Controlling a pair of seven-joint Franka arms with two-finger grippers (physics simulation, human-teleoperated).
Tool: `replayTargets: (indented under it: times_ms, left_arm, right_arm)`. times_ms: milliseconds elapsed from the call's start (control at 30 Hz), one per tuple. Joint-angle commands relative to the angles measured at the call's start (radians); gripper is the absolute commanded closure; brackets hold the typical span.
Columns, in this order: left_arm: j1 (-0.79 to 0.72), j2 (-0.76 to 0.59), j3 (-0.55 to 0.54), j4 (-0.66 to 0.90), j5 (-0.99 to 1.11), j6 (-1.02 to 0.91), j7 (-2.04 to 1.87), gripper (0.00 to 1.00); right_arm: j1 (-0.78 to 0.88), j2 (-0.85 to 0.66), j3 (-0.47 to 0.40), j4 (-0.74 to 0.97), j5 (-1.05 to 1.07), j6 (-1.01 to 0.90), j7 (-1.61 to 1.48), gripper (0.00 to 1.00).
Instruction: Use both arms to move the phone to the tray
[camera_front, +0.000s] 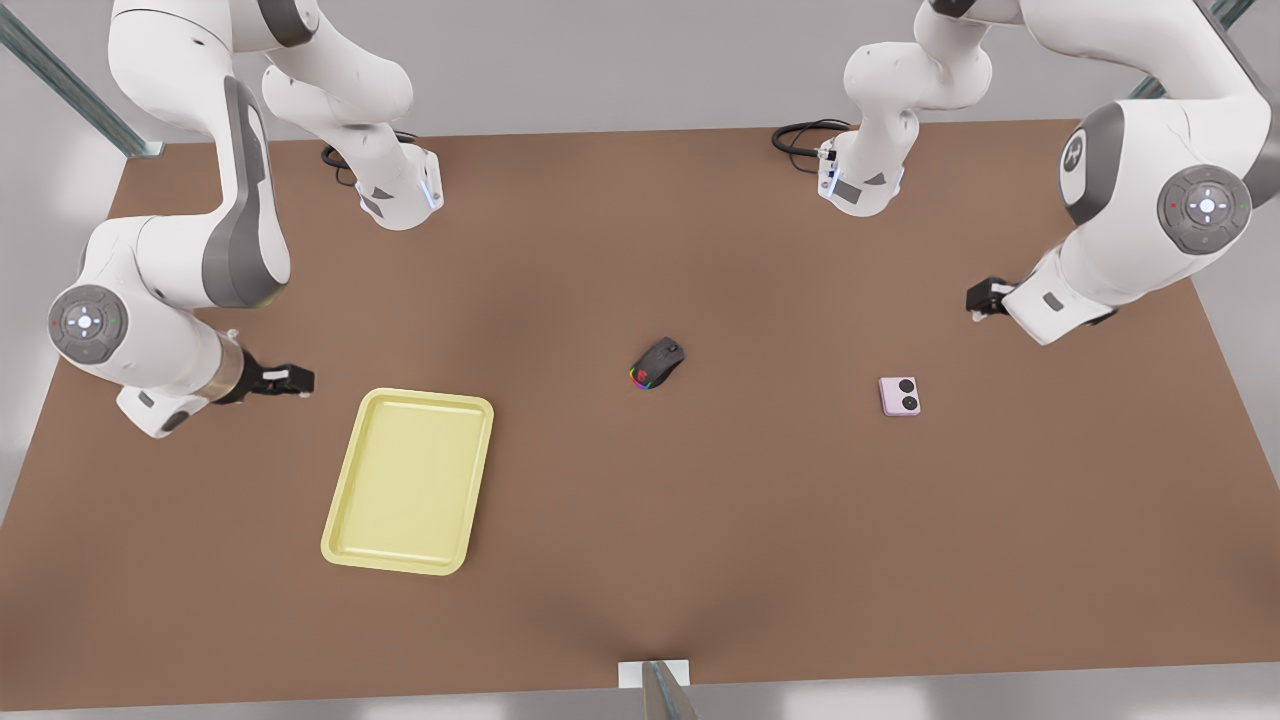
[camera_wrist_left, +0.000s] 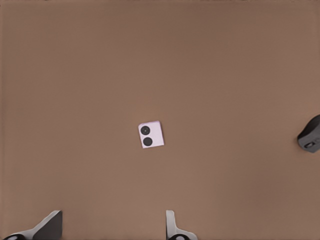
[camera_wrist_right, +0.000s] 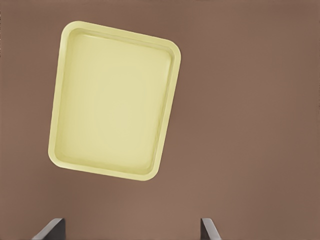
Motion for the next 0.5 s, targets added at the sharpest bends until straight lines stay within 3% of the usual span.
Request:
replayTargets:
  times_ms: [0,67,100,200,367,467]
  left_arm:
    - [0.000,0.003,0.000,-0.003,0.004,0.039,0.028,0.00]
    - [0.000,0.047,0.000,-0.066,0.004,0.039,0.020,0.00]
    - [0.000,0.107,0.000,-0.179,0.004,0.098,0.023,0.00]
    - [0.009,0.132,0.001,-0.521,-0.021,0.585,-0.025,0.00]
    - [0.031,0.152,0.015,-0.773,-0.182,1.013,-0.140,0.00]
    - [0.074,0.165,0.041,-0.836,-0.177,1.093,-0.091,0.00]
  right_arm:
    - [0.001,-0.001,0.000,0.002,0.001,0.062,-0.002,0.00]
    - [0.001,-0.001,0.000,0.002,0.001,0.062,-0.002,0.00]
    - [0.003,-0.001,0.000,0.000,0.001,0.062,0.001,0.00]
    - [0.001,-0.001,0.000,0.000,0.001,0.053,-0.001,0.00]
    - [-0.002,-0.001,0.000,0.006,0.001,0.050,-0.002,0.00]
    - [-0.002,0.001,0.000,0.006,0.001,0.036,-0.001,0.00]
